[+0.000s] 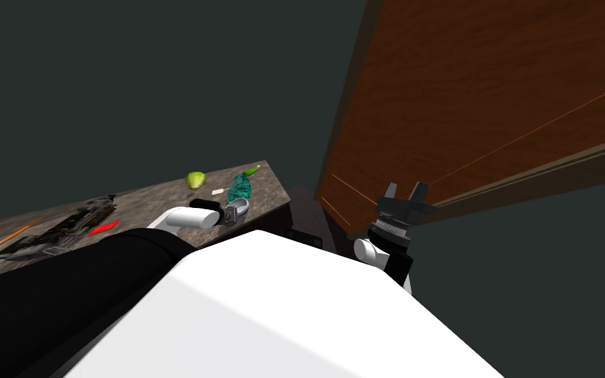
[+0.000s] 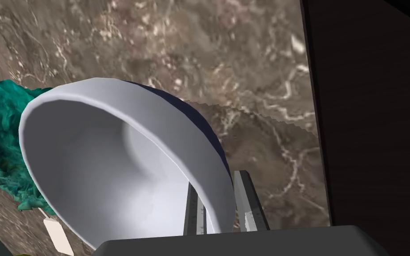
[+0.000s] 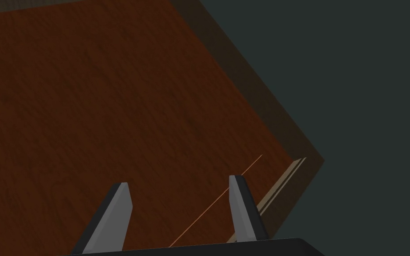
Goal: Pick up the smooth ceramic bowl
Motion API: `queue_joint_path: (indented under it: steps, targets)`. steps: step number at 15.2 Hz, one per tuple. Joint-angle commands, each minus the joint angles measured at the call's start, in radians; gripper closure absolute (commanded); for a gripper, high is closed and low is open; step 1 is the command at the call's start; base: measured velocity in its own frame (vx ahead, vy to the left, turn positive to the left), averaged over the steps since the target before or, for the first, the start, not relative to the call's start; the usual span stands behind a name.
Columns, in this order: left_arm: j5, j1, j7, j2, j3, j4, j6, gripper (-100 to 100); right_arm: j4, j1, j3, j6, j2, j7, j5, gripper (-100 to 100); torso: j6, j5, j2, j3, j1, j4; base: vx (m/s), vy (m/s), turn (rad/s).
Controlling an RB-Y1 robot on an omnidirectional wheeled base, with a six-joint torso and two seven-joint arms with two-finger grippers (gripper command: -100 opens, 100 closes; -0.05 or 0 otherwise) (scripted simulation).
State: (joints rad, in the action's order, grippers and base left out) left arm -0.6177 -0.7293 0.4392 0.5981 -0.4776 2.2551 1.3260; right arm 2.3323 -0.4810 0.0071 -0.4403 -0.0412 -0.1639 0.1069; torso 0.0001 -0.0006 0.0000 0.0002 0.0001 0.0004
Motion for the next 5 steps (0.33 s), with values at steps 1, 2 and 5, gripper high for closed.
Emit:
queue_joint_path:
  steps: [1, 2, 5]
  targets:
    - [-0.011, -0.012, 0.012, 0.007, -0.012, 0.034, 0.023, 100, 0.0, 0.0, 0.0, 0.0, 0.0, 0.0, 0.0, 0, 0.0, 0.0, 0.0, 0.0, 0.0, 0.0, 0.015, 0.004, 0.048]
    - [-0.014, -0.016, 0.016, 0.009, -0.016, 0.044, 0.029, 100, 0.0, 0.0, 0.0, 0.0, 0.0, 0.0, 0.0, 0, 0.0, 0.0, 0.0, 0.0, 0.0, 0.0, 0.016, 0.002, 0.032]
    - [-0.018, -0.02, 0.019, 0.012, -0.019, 0.055, 0.036, 100, 0.0, 0.0, 0.0, 0.0, 0.0, 0.0, 0.0, 0, 0.0, 0.0, 0.0, 0.0, -0.001, 0.0, 0.011, 0.002, 0.018]
